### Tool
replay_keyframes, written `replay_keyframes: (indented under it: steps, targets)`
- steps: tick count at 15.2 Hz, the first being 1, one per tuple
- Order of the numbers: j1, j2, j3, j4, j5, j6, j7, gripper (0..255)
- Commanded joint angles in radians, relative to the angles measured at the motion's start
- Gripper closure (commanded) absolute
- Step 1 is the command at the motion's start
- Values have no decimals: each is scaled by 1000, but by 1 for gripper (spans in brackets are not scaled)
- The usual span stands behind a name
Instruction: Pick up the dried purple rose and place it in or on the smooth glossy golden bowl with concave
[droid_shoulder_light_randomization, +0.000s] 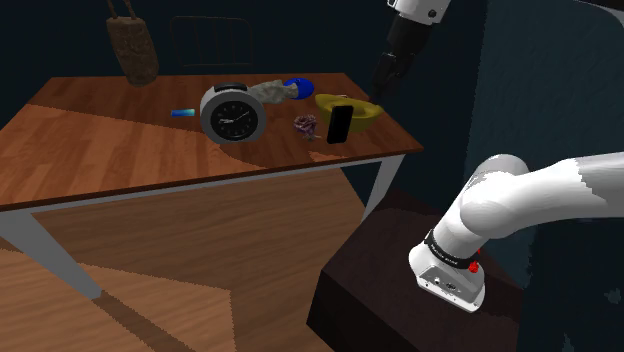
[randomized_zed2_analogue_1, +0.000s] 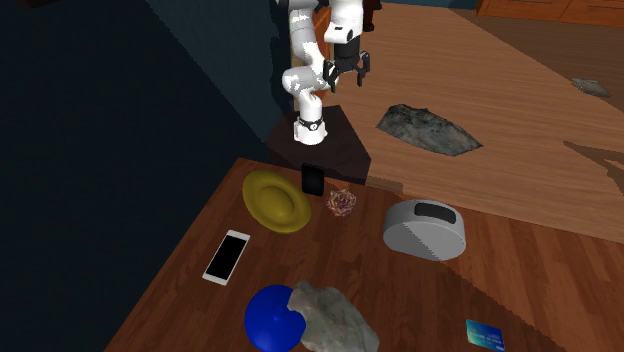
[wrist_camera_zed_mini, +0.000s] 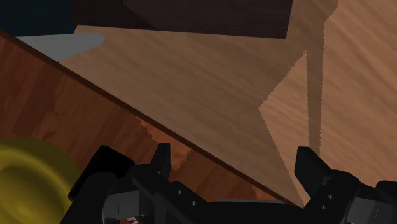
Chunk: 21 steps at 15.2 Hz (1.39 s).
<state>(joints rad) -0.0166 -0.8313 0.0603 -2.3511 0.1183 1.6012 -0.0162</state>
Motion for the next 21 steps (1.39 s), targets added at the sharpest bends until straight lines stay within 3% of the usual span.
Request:
replay_keyframes:
  steps: [1, 11, 21]
  targets:
    - [0, 0, 0, 0, 0, 0, 0, 0]
    - [-41, 232, -11, -97, -50, 353, -47, 0]
    - [-85, 569, -27, -50, -107, 669, -67, 0]
